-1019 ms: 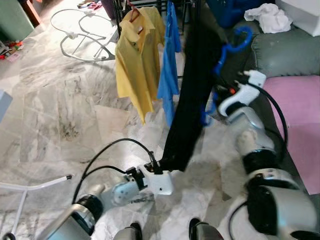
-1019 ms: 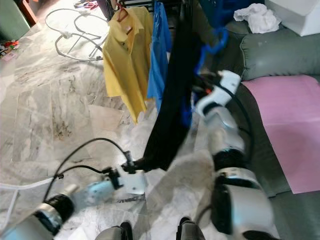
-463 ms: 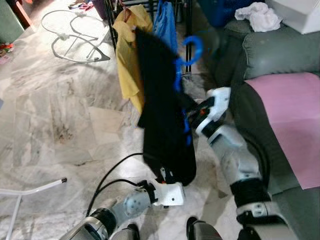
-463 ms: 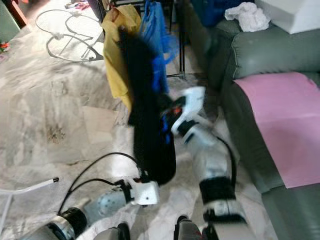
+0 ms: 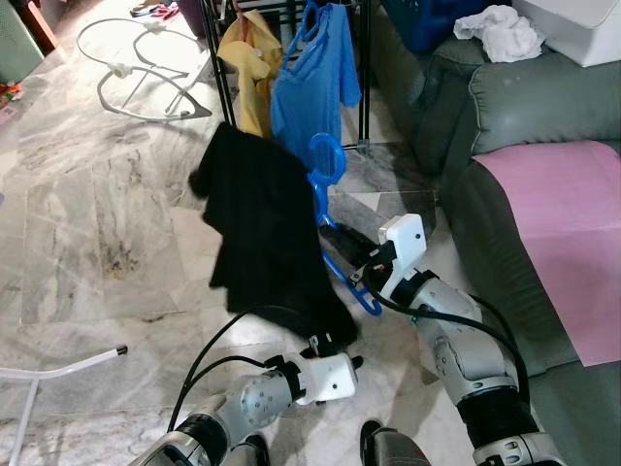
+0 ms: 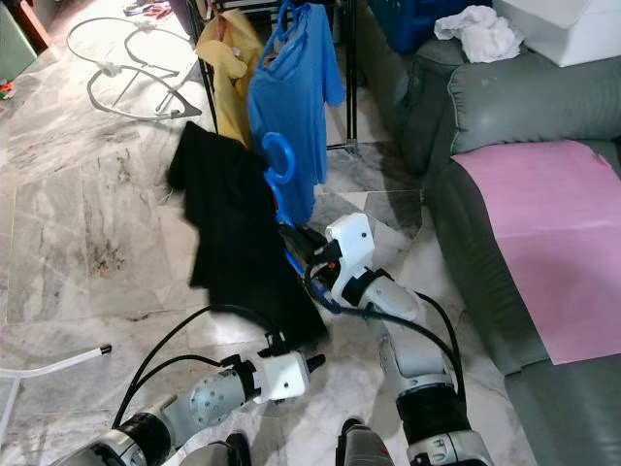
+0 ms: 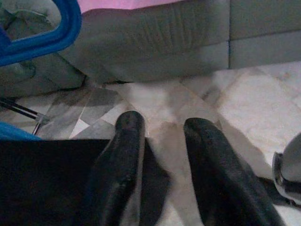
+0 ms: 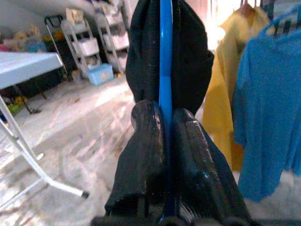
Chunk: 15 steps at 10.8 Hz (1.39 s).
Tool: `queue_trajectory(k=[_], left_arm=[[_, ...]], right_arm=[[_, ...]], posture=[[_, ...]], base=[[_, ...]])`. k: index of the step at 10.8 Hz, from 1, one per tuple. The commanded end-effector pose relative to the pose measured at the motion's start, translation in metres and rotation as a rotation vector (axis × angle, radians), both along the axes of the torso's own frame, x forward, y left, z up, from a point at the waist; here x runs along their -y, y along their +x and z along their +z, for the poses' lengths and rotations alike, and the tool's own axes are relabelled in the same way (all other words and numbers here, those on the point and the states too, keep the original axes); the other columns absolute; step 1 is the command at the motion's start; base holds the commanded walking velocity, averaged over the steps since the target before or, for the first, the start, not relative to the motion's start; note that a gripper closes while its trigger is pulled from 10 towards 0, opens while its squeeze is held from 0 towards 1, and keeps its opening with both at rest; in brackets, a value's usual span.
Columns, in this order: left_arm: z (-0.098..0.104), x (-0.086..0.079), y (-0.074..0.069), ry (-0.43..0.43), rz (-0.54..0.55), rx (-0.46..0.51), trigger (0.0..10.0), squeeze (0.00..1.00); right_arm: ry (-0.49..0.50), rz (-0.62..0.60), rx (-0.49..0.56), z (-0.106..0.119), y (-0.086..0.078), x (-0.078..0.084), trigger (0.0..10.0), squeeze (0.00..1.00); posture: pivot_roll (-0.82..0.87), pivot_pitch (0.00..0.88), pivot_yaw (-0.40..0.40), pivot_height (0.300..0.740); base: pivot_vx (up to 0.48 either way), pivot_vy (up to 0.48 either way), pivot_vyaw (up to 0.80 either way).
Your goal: Hang hanger
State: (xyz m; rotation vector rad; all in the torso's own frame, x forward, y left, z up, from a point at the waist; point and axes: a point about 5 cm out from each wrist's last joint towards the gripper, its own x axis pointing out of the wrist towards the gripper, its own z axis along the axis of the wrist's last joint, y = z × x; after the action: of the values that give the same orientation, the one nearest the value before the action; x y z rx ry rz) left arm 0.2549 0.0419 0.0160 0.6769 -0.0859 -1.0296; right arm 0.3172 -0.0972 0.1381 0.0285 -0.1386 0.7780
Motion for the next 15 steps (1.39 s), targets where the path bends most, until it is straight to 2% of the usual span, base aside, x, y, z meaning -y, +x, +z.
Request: queue_trajectory(k=[1, 3, 4, 5, 7, 8, 10, 12, 13, 15], left_arm=[[0.000, -0.006, -0.001, -0.021, 0.006, -0.010, 10.0, 1.00], [0.004, -0.013, 0.000, -0.044, -0.004, -0.001, 10.0, 1.00], [0.007, -0.017, 0.000, -0.060, -0.012, 0.002, 10.0, 1.00], [0.018, -0.025, 0.006, -0.092, -0.005, 0.055, 10.0, 1.00], [0.044, -0.046, 0.024, -0.099, 0.025, 0.184, 10.0, 1.00], [0.056, -0.061, 0.034, -0.056, 0.024, 0.243, 10.0, 1.00], [0.073, -0.096, 0.048, 0.041, 0.049, 0.310, 10.0, 1.00], [0.076, -0.121, 0.054, 0.145, 0.067, 0.310, 10.0, 1.00], [0.076, -0.123, 0.057, 0.169, 0.071, 0.311, 10.0, 1.00], [0.078, -0.113, 0.061, 0.178, 0.045, 0.310, 10.0, 1.00]], right_arm=[[0.007, 0.012, 0.069, 0.008, -0.001, -0.002, 10.0, 0.00], [0.058, -0.022, 0.072, 0.006, 0.000, 0.007, 10.0, 0.00], [0.004, -0.030, 0.077, 0.000, -0.001, 0.010, 10.0, 0.00], [-0.078, 0.002, 0.092, -0.008, -0.006, 0.015, 10.0, 0.00], [-0.182, 0.052, 0.057, -0.026, -0.017, 0.038, 10.0, 0.00], [-0.239, 0.105, 0.024, -0.036, -0.028, 0.055, 10.0, 0.00], [-0.273, 0.157, -0.034, -0.042, -0.042, 0.081, 10.0, 0.00], [-0.325, 0.192, -0.044, -0.041, -0.046, 0.094, 10.0, 0.00], [-0.344, 0.244, -0.040, -0.038, -0.048, 0.092, 10.0, 0.00], [-0.385, 0.340, -0.028, -0.034, -0.051, 0.086, 10.0, 0.00]], posture=[[-0.21, 0.189, 0.060, 0.740], [-0.20, 0.188, 0.069, 0.740], [-0.20, 0.188, 0.072, 0.740], [-0.20, 0.189, 0.073, 0.740], [-0.20, 0.188, 0.072, 0.740], [-0.19, 0.182, 0.075, 0.740], [-0.19, 0.181, 0.077, 0.740], [-0.20, 0.181, 0.085, 0.740], [-0.21, 0.181, 0.088, 0.740], [-0.22, 0.180, 0.089, 0.740]], base=[[0.000, 0.000, 0.00], [0.000, 0.000, 0.00], [0.000, 0.000, 0.00], [0.000, 0.000, 0.00], [0.000, 0.000, 0.00], [0.000, 0.000, 0.00], [0.000, 0.000, 0.00], [0.000, 0.000, 0.00], [0.000, 0.000, 0.00], [0.000, 0.000, 0.00]])
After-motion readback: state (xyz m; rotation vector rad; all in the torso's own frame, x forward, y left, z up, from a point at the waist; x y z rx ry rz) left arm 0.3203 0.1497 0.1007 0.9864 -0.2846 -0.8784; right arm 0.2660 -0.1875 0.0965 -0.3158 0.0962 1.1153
